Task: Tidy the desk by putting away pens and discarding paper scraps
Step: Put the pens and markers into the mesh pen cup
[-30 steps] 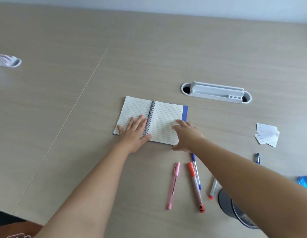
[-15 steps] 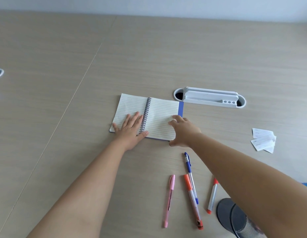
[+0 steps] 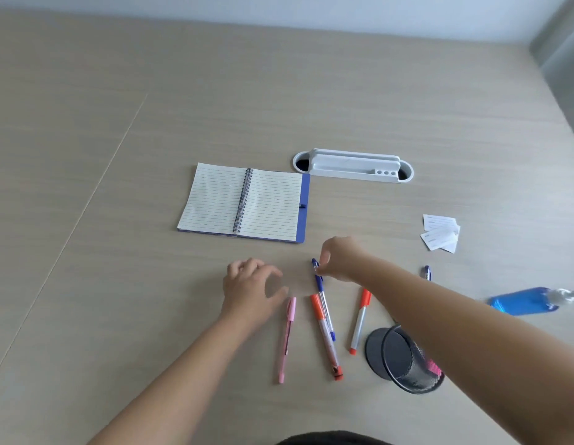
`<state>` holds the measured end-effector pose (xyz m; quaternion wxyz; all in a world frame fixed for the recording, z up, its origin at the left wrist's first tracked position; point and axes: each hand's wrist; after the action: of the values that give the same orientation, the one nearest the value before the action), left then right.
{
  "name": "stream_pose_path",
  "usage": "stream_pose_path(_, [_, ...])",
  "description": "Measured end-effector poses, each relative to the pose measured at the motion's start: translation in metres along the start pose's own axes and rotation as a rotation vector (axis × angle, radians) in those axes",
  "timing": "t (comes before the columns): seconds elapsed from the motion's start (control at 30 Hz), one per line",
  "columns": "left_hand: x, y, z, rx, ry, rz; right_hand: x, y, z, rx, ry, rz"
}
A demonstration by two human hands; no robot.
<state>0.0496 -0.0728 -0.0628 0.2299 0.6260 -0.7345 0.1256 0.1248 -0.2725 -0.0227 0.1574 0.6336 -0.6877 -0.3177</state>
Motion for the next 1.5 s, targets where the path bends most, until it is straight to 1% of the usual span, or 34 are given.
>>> stream_pose_path(0.03, [0.01,0.01,0.007,-0.051,0.033,-0.033,0.0,0.001,0.004,-0.012,-0.015,0.015])
stream_pose_path(0.13, [0.031,0.031,0.017,-0.142,0.244,-0.15,-0.003,-0.006,0.014,-0.015,0.01,0.05])
stream_pose_path(0.27, [0.039,0.041,0.02,-0.179,0.233,-0.148,-0.002,-0.016,0.02,0.012,0.082,0.069])
stream_pose_path(0.33, [0.04,0.042,0.016,-0.187,0.232,-0.154,0.003,-0.014,0.017,0.044,0.068,0.073])
stream_pose_path(0.4, [0.043,0.042,0.004,-0.157,0.265,-0.172,0.009,-0.005,0.009,0.085,-0.061,0.069])
stream_pose_path(0.5, [0.063,0.041,-0.027,-0.084,0.378,-0.129,0.025,0.023,-0.018,0.153,-0.418,0.076])
stream_pose_path(0.57, [0.084,0.038,-0.048,-0.02,0.527,-0.048,0.047,0.052,-0.039,0.189,-0.656,0.048])
stream_pose_path(0.67, [0.123,0.036,-0.067,0.037,0.743,0.082,0.092,0.11,-0.061,0.257,-0.848,-0.027])
stream_pose_path(0.73, [0.146,0.035,-0.066,0.03,0.769,0.178,0.12,0.146,-0.063,0.337,-0.969,-0.045])
stream_pose_path(0.8, [0.165,0.035,-0.054,0.004,0.743,0.26,0.142,0.173,-0.055,0.404,-1.046,0.005])
stream_pose_path(0.9, [0.177,0.038,-0.028,-0.03,0.68,0.325,0.161,0.19,-0.033,0.402,-1.016,0.105])
stream_pose_path(1.0, [0.173,0.042,-0.008,-0.032,0.624,0.374,0.16,0.189,-0.01,0.323,-0.884,0.171])
stream_pose_path(1.13, [0.162,0.044,0.004,-0.014,0.45,0.491,0.15,0.18,0.009,0.242,-0.703,0.182])
stream_pose_path(1.2, [0.158,0.042,0.003,0.0,0.428,0.5,0.148,0.175,0.01,0.231,-0.697,0.162])
stream_pose_path(1.27, [0.152,0.035,0.003,0.037,0.461,0.442,0.152,0.164,0.006,0.268,-0.791,0.15])
stream_pose_path(1.33, [0.145,0.022,0.007,0.053,0.47,0.31,0.159,0.145,0.002,0.356,-0.823,0.189])
stream_pose_path(1.4, [0.141,0.01,0.016,-0.019,0.391,0.218,0.164,0.124,0.001,0.397,-0.759,0.251])
stream_pose_path(1.5, [0.143,-0.005,0.031,-0.195,0.222,0.149,0.165,0.095,0.007,0.351,-0.545,0.329])
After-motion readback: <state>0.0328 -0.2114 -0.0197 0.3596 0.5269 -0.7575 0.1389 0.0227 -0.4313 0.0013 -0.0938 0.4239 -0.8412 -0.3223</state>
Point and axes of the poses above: each hand's wrist, its own y-axis away from the middle knuckle, its own z-axis out of the palm, x = y × z, and after that the axes turned 8 degrees about z, right-handed
